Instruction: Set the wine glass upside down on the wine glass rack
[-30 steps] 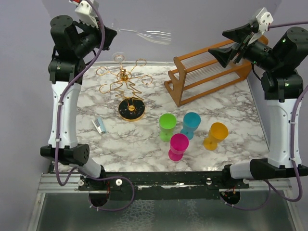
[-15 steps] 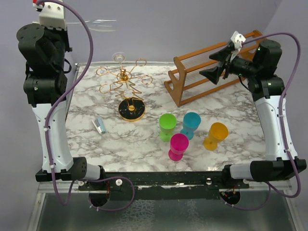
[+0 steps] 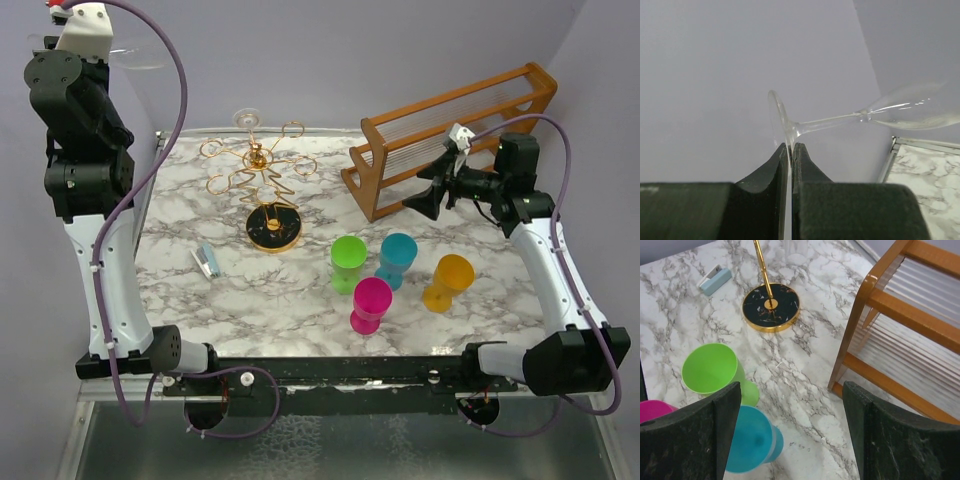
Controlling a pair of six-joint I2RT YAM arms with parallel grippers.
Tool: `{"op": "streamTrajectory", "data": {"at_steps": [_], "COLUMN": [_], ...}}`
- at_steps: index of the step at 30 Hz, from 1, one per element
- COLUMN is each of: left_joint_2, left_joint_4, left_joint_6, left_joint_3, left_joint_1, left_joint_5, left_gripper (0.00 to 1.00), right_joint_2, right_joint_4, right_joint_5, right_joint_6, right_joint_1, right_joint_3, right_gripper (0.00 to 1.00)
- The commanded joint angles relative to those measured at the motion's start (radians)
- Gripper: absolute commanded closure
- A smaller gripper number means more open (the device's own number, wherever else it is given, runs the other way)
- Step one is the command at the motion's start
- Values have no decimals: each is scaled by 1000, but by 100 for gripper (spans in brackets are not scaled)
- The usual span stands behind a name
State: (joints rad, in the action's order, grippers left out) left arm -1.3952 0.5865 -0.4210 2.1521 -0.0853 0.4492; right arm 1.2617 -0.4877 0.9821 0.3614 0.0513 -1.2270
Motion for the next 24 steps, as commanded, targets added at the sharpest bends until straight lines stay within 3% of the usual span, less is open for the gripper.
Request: {"op": "streamTrajectory", "data": {"at_steps": [1, 7, 14, 24], "left_joint_2": [-4, 8, 13, -21], "left_joint_4": [-119, -241, -337, -243], "left_joint_6": [-105, -256, -396, -539], "left_joint_3": [-35, -174, -352, -469], "left_joint_1": [-7, -7, -5, 87], "left_joint_5": [144, 190, 138, -48], "left_gripper": [100, 100, 100, 100], "right_joint_2": [-44, -37, -57, -62], "right_joint_4": [114, 155, 153, 151], "right_joint_5": [22, 59, 60, 59], "right_joint_6": [-41, -80, -73, -70], "right_joint_1": [-2, -2, -2, -2], "right_joint_3": [17, 50, 58, 63], "right_gripper": [18, 18, 18, 18]}}
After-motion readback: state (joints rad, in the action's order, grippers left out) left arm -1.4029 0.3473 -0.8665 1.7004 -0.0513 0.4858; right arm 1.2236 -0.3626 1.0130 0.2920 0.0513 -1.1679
